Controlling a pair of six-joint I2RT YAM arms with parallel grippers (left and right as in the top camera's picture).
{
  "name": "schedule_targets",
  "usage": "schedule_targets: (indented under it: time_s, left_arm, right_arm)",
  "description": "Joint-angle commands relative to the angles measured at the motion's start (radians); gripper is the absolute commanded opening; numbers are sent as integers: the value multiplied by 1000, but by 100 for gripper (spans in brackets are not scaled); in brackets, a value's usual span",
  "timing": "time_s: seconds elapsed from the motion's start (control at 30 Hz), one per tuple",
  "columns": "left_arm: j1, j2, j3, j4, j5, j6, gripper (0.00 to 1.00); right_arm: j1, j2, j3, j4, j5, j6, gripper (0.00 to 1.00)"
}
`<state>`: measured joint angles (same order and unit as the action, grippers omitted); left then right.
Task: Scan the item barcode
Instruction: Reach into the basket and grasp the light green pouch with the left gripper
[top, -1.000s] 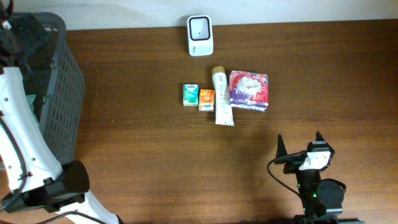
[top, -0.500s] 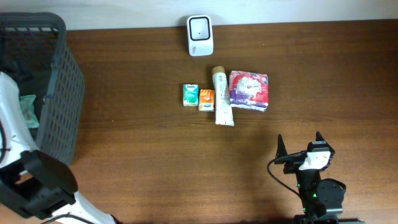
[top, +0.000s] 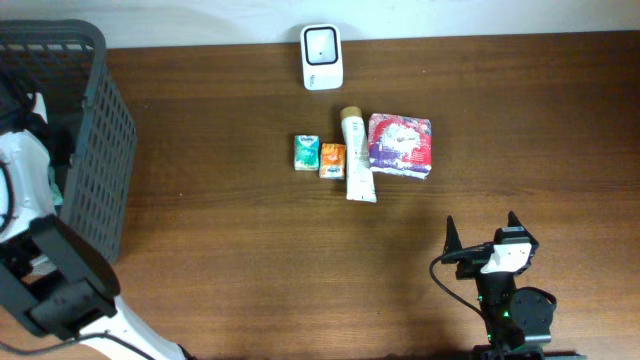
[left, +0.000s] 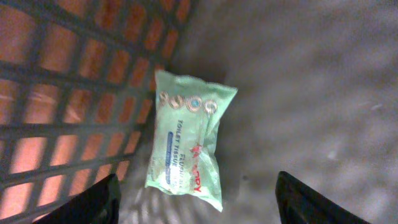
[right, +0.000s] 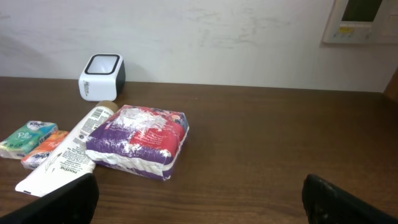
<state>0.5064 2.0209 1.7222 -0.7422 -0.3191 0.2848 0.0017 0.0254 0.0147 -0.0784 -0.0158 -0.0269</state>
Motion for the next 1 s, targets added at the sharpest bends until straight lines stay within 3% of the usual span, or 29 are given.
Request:
schedule_targets:
  time_s: [0.0,0.13,0.27,0.5,0.57,0.67,0.77,0.8,0.83,0.97]
  left_arm:
    - [15,77,-20,8,-53,24,78]
    - [57,140,-20,13,-47,24,77]
    - [78,166,-20,28,48,24,77]
    - [81,179,-20,80,35,24,64]
    - [81,184,-20,87,35,24,52]
    - [81,202,-21,83,51,23,43]
    - [81,206,-21,66,158,23,25]
    - [80,200,-21,57,164,23,8]
    - [79,186,-19,50,164,23,0]
    - [79,55,-14,51,164,-89,0]
  right_arm:
    - [6,-4,-9,-2,13,1,99]
    - [6,-4,-9,-2,13,1,99]
    - [6,-4,-9,-2,13,1,99]
    - [6,-4,-9,-2,13,1,99]
    - [6,-4,-9,-2,13,1,99]
    - [6,-4,-9,-2,13,1,99]
    - [6,-4,-9,-2,13,1,98]
    - [6,-4,-9,-2,13,1,98]
    - [6,-4,-9,-2,13,1,99]
    - [6,-4,-9,-2,13,1,99]
